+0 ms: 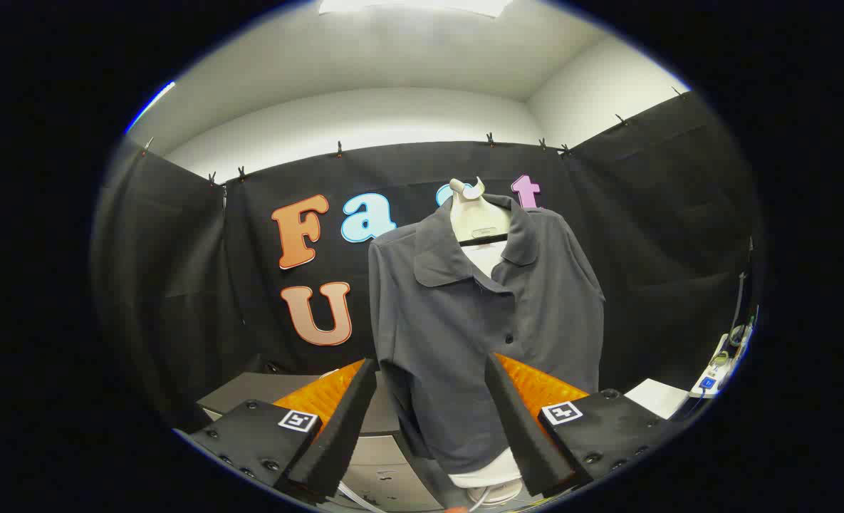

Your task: Iron the clothes twice with a garment steamer, once on the left side and once on the right side.

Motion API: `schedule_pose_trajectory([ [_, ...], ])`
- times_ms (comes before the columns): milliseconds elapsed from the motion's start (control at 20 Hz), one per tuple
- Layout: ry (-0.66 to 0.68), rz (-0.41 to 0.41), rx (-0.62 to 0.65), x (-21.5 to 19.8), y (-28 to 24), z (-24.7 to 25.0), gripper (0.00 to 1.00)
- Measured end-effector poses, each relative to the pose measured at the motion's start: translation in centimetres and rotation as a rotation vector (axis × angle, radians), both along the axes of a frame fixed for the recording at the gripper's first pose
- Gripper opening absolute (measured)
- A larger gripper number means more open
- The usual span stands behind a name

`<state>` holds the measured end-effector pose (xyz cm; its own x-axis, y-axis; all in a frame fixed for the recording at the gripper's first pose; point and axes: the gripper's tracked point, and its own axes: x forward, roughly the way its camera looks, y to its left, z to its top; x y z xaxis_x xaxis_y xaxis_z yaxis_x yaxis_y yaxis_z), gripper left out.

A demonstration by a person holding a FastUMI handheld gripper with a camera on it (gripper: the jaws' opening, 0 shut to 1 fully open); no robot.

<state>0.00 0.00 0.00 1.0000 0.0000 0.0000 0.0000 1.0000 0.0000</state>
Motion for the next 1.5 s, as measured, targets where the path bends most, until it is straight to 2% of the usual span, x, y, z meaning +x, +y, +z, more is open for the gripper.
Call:
schedule_pose_trajectory([
  [1000, 0.015, -0.015, -0.027, -0.6, 0.6, 0.2, 0.98],
  [1250, 0.017, 0.016, -0.046, 0.1, 2.5, 0.6, 0.98],
  [1500, 0.055, 0.101, -0.045, 1.5, 6.7, 0.0, 0.98],
])
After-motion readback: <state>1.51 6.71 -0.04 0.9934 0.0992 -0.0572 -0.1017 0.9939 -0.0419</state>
